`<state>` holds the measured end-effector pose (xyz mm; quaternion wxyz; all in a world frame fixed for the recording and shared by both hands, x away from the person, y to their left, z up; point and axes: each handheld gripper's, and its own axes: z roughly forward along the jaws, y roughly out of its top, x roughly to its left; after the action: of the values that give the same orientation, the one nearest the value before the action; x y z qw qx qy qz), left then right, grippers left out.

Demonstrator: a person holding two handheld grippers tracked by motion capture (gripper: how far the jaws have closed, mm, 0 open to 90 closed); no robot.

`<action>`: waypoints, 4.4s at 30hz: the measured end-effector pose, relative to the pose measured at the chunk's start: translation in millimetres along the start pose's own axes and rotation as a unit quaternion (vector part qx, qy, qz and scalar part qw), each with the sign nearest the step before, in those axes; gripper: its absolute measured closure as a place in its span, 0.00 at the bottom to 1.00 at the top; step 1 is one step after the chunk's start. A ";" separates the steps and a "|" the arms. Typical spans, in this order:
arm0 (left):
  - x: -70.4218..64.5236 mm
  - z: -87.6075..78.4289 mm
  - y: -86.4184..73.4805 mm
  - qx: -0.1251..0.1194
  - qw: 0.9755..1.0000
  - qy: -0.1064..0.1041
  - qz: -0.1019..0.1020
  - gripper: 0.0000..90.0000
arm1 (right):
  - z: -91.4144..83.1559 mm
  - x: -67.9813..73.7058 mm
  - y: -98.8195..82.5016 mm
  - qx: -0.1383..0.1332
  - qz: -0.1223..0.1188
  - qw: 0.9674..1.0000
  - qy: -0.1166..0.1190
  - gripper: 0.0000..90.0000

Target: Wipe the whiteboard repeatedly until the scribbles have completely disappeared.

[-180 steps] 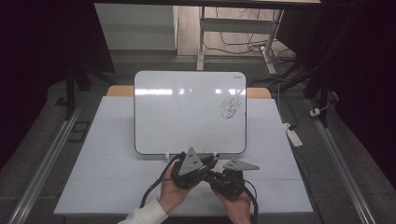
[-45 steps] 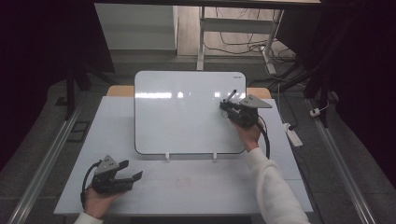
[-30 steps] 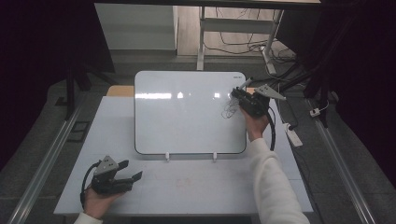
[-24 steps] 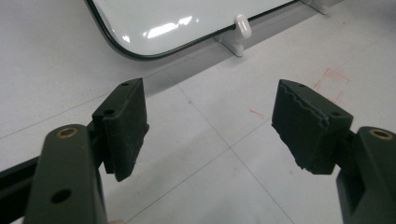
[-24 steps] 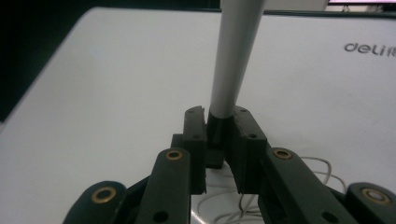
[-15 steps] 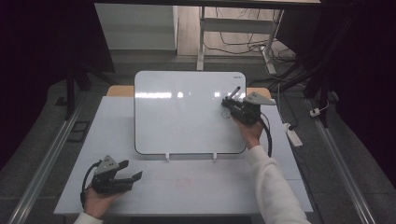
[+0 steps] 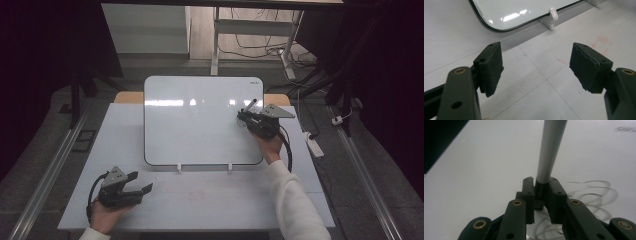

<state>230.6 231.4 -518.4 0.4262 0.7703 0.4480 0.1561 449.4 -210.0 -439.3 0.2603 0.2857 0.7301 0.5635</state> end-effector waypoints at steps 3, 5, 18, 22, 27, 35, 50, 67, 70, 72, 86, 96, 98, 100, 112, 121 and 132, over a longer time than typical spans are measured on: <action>-0.4 -0.2 0.2 0.000 1.000 0.000 0.001 0.30 | -6.9 -19.7 7.6 -0.028 0.036 0.997 -0.058 0.86; -0.8 0.2 0.5 0.000 1.000 -0.001 0.001 0.30 | -8.4 -27.4 10.6 -0.033 0.051 0.996 -0.069 0.86; -0.6 1.1 0.4 0.000 1.000 -0.002 0.002 0.30 | 0.4 -23.2 16.1 -0.035 0.043 0.996 -0.070 0.86; 0.9 1.2 0.2 0.001 1.000 -0.002 0.000 0.30 | 8.5 5.2 5.6 -0.005 -0.009 1.000 -0.007 0.86; -1.4 0.4 0.3 -0.001 1.000 -0.002 0.001 0.30 | 0.3 -20.1 11.2 -0.039 0.042 0.997 -0.055 0.86; -0.3 1.7 0.2 0.001 1.000 -0.001 0.000 0.30 | 6.2 11.2 3.0 0.015 -0.028 0.999 0.011 0.86; -2.4 1.1 0.1 0.000 1.000 -0.002 0.004 0.30 | -0.3 -18.3 13.7 -0.026 0.027 0.997 -0.063 0.86; -1.2 1.1 -0.6 0.001 1.000 -0.002 0.002 0.30 | -10.2 -34.0 15.7 -0.031 0.038 0.995 -0.087 0.86; 0.6 2.3 -0.9 0.002 1.000 -0.002 -0.001 0.30 | -6.1 -22.3 13.0 -0.008 0.000 0.999 -0.043 0.86; -0.2 2.4 -0.7 0.003 1.000 -0.002 -0.001 0.30 | -6.6 -26.3 15.2 -0.018 0.008 0.998 -0.065 0.86; -2.2 -0.4 -1.0 0.000 1.000 -0.002 0.003 0.30 | -9.3 -35.7 16.3 -0.040 0.054 0.994 -0.091 0.86; -1.5 1.0 -0.7 0.002 1.000 -0.002 0.001 0.30 | -14.2 -29.6 12.1 -0.014 0.027 0.997 -0.075 0.86; -0.6 1.8 -0.6 0.002 1.000 -0.002 -0.001 0.30 | -10.9 -18.8 9.9 0.005 -0.008 0.999 -0.051 0.86; -0.8 2.1 -0.7 0.003 1.000 -0.002 0.000 0.30 | -12.0 -20.4 11.6 0.001 -0.004 0.998 -0.067 0.86; -1.6 0.3 -1.1 0.000 1.000 -0.003 -0.002 0.30 | -12.5 -22.9 9.4 -0.025 0.038 0.994 -0.100 0.86; -0.6 0.4 -1.5 0.001 1.000 -0.003 -0.004 0.30 | -16.3 -26.2 6.5 -0.026 0.028 0.995 -0.097 0.86; -1.6 0.5 -1.4 0.000 1.000 -0.003 -0.002 0.30 | -21.2 -25.1 0.1 -0.032 0.027 0.994 -0.098 0.86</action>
<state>229.2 230.1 -519.6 0.4277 0.7700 0.4482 0.1526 452.1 -242.1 -432.9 0.3246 0.3507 0.6748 0.5624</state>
